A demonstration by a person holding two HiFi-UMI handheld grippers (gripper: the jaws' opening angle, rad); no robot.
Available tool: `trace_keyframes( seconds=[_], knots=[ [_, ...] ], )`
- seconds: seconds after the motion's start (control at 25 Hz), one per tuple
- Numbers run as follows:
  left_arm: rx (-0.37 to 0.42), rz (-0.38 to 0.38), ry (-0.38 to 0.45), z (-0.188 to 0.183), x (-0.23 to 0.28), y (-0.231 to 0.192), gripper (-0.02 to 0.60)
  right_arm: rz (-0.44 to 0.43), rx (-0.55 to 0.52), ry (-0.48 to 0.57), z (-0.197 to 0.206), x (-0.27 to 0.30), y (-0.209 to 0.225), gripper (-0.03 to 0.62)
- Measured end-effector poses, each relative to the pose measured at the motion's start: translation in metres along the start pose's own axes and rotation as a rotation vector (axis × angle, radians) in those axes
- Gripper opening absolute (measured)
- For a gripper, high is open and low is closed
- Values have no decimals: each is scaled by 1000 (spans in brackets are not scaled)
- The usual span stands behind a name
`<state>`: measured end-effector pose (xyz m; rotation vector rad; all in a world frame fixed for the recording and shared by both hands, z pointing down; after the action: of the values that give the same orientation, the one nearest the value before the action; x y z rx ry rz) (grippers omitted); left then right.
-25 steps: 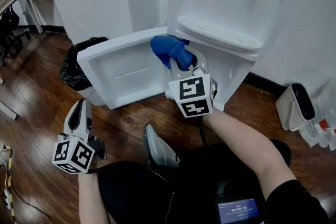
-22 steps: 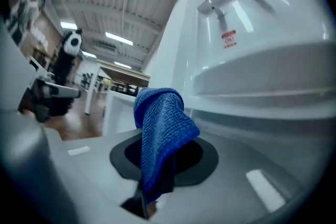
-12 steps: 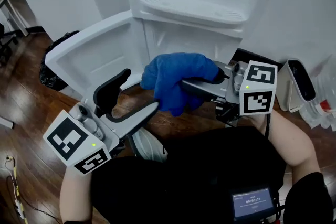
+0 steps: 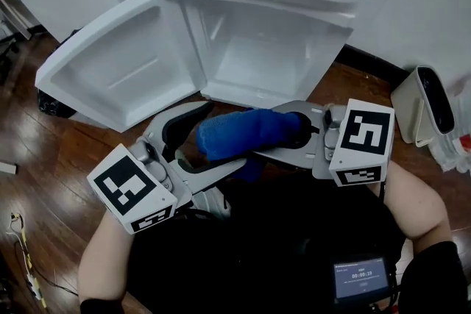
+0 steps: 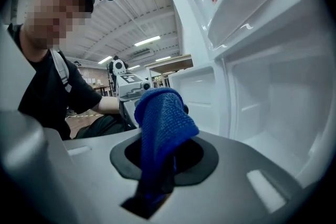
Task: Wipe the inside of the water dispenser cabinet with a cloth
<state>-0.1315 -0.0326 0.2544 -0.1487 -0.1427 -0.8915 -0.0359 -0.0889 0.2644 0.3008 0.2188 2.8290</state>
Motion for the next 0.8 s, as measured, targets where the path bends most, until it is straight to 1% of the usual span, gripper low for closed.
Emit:
trace_keyframes(
  seconds=[0.04, 0.08, 0.16, 0.28, 0.36, 0.44, 0.56, 0.6, 0.64, 0.72, 0.8],
  knots=[
    [5, 37, 12, 2, -3, 2, 336, -16, 4, 0, 2, 1, -1, 83],
    [7, 69, 29, 1, -6, 4, 291, -35, 15, 11, 3, 1, -3, 83],
    [-10, 122, 67, -3, -12, 7, 282, -90, 43, 57, 0, 2, -8, 84],
    [-57, 236, 104, -8, -18, 18, 282, -184, 39, 107, -5, 2, -23, 84],
    [-82, 298, 120, -9, -22, 26, 282, -215, 24, 115, -6, 3, -31, 84],
    [-76, 316, 114, -9, -23, 31, 296, -216, 4, 103, -6, 6, -38, 84],
    [-11, 290, 98, -9, -23, 35, 364, -206, -42, 76, -4, 9, -44, 84],
    [18, 285, 94, -10, -24, 37, 399, -206, -70, 69, -4, 9, -47, 84],
    [56, 283, 84, -10, -24, 39, 414, -209, -105, 64, -5, 9, -52, 84],
    [149, 288, 44, -7, -24, 46, 414, -211, -184, 61, -9, 9, -63, 84],
    [216, 297, 16, -6, -24, 53, 406, -201, -240, 59, -10, 8, -69, 84]
  ],
)
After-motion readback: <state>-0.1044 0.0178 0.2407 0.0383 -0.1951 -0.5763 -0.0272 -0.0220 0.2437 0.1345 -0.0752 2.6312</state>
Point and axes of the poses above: the fingertips, and each gripper's own axes: x forward along the fingers, y to its right, z out of its underside, the point moved 6 cm from there along -x, backward along the fingers, and after that the axes turned 4 degrees about y, right-handed, at the moved point
